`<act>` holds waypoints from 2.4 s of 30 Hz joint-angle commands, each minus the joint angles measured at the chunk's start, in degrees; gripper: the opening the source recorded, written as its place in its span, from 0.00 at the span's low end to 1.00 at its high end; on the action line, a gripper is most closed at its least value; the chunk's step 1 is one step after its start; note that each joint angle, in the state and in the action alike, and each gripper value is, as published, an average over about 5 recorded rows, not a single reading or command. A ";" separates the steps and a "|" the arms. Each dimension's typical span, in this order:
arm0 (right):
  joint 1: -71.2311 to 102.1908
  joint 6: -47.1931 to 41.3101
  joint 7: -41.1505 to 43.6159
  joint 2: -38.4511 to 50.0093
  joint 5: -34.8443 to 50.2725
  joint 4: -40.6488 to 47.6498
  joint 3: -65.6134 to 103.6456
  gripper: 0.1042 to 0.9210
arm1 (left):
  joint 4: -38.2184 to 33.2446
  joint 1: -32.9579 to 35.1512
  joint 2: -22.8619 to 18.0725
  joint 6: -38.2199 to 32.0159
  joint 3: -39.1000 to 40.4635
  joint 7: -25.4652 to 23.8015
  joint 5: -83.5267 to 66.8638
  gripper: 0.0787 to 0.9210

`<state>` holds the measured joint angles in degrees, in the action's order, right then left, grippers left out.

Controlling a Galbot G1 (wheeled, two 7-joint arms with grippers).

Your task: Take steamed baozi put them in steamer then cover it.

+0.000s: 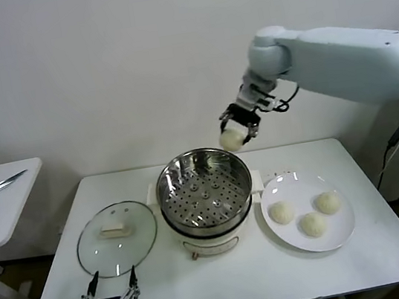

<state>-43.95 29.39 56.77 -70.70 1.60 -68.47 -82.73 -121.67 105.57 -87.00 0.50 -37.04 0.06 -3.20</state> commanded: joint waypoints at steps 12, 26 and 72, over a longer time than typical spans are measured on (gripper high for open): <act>17.18 15.20 -6.06 -12.64 -22.85 21.61 6.77 0.69 | 0.34 0.26 0.22 -0.55 -1.12 0.04 -0.05 0.88; 21.12 16.98 -7.81 -16.19 -27.33 31.21 11.70 0.73 | 1.14 -0.45 0.11 -0.55 -0.99 0.13 0.07 0.88; 10.65 -50.35 -8.99 32.62 29.41 -16.62 -13.74 0.88 | -0.26 0.34 -1.20 -1.02 -0.17 0.45 1.06 0.88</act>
<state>-40.79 -10.34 50.87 -42.21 29.43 -81.37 -99.54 -122.03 105.87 -88.16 -0.52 -37.24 0.48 -2.22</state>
